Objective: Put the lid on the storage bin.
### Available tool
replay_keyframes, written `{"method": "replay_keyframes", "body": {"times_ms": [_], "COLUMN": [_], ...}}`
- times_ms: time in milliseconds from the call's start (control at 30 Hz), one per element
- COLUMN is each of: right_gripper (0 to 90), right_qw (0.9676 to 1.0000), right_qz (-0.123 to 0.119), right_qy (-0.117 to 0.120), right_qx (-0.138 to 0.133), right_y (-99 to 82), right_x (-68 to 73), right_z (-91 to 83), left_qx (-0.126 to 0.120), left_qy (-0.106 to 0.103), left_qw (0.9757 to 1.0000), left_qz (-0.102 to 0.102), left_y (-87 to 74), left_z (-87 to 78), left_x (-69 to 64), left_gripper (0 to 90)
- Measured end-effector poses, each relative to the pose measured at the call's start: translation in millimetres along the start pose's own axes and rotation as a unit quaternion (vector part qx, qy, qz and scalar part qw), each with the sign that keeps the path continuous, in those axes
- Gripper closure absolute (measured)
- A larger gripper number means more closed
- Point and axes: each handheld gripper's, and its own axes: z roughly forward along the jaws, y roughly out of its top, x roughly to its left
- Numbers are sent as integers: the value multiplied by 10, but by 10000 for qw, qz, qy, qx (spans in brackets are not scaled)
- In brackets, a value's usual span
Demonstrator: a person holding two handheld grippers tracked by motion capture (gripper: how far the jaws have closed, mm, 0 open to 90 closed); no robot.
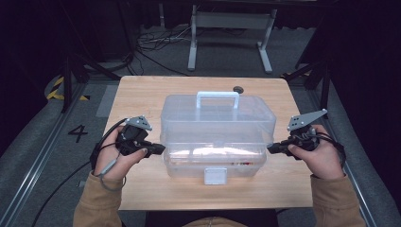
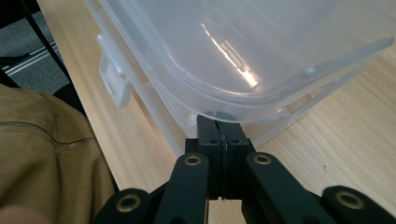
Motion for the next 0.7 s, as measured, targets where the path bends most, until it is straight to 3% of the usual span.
{"method": "replay_keyframes", "body": {"times_ms": [700], "right_gripper": [893], "right_qw": [9985], "right_qz": [-87], "right_qy": [141], "right_qx": [512], "right_y": [-8], "right_x": [20], "right_z": [76], "left_qx": [526], "left_qy": [-128], "left_qw": [9984], "left_qz": [154], "left_y": [3], "left_z": [97], "left_x": [-23], "left_gripper": [890]}}
